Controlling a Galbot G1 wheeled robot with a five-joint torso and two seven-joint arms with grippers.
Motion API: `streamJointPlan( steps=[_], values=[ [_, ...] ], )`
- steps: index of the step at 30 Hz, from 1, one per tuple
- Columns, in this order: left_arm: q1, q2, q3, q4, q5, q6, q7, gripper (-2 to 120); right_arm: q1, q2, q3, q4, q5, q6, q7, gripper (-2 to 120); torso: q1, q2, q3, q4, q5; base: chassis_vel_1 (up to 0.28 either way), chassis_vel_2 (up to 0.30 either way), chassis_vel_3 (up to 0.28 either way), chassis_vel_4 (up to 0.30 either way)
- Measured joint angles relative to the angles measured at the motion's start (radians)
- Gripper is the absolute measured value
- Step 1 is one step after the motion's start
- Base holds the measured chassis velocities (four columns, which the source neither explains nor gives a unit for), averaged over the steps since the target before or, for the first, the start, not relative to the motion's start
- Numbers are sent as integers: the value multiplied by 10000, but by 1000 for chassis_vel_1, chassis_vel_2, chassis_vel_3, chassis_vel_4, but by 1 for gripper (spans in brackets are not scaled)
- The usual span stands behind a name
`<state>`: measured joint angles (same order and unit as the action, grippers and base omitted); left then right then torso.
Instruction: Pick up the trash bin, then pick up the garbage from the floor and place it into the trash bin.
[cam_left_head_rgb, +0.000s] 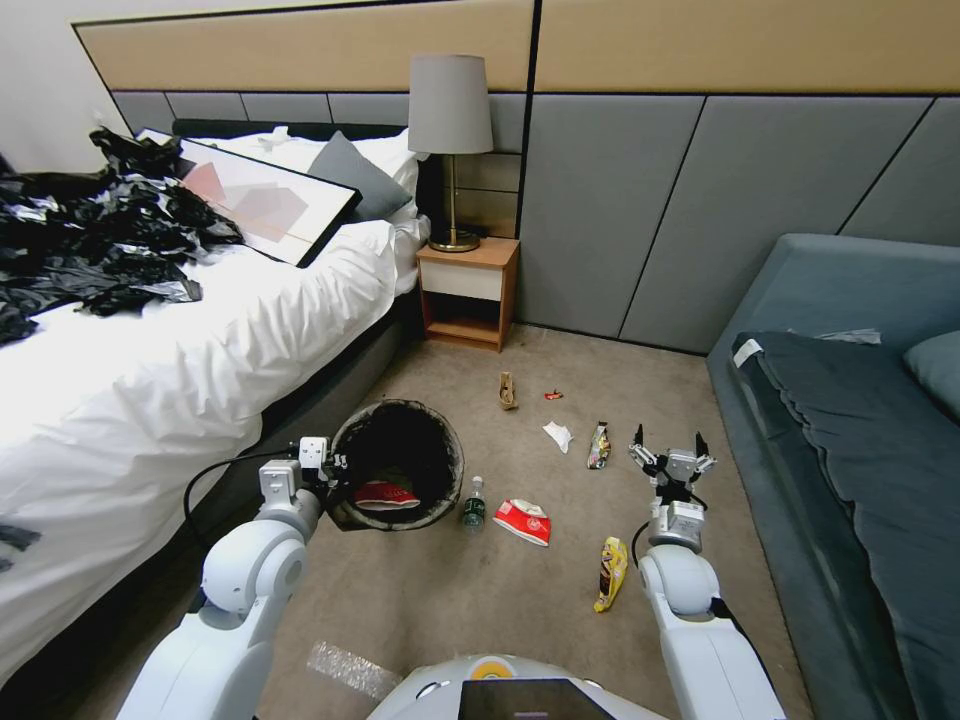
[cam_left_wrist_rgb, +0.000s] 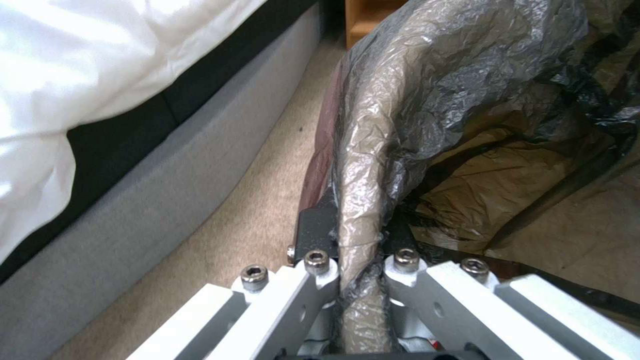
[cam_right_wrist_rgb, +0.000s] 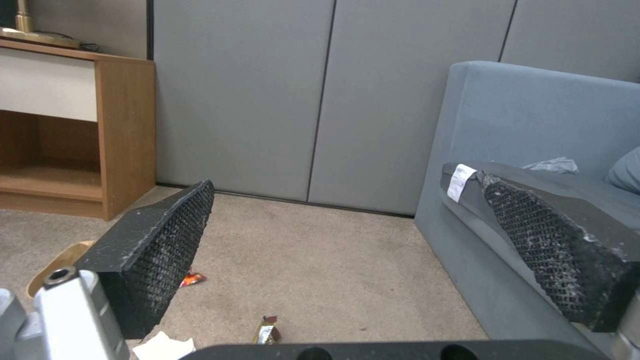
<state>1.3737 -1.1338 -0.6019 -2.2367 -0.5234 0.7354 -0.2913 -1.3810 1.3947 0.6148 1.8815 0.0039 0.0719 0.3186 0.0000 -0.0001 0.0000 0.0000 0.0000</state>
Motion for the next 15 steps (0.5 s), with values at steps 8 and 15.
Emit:
streamJointPlan(
  steps=[8,15],
  values=[
    [13,-2,-12,-35,20,0,-12,0,5,-68,6,-14,7,-10,-27,100,0,0,0,-1,0,0,0,0,0],
    [174,-48,-41,-111,42,0,-22,0,1,-112,-79,36,40,-215,-19,100,0,1,1,0,0,0,0,0,0]
  ],
)
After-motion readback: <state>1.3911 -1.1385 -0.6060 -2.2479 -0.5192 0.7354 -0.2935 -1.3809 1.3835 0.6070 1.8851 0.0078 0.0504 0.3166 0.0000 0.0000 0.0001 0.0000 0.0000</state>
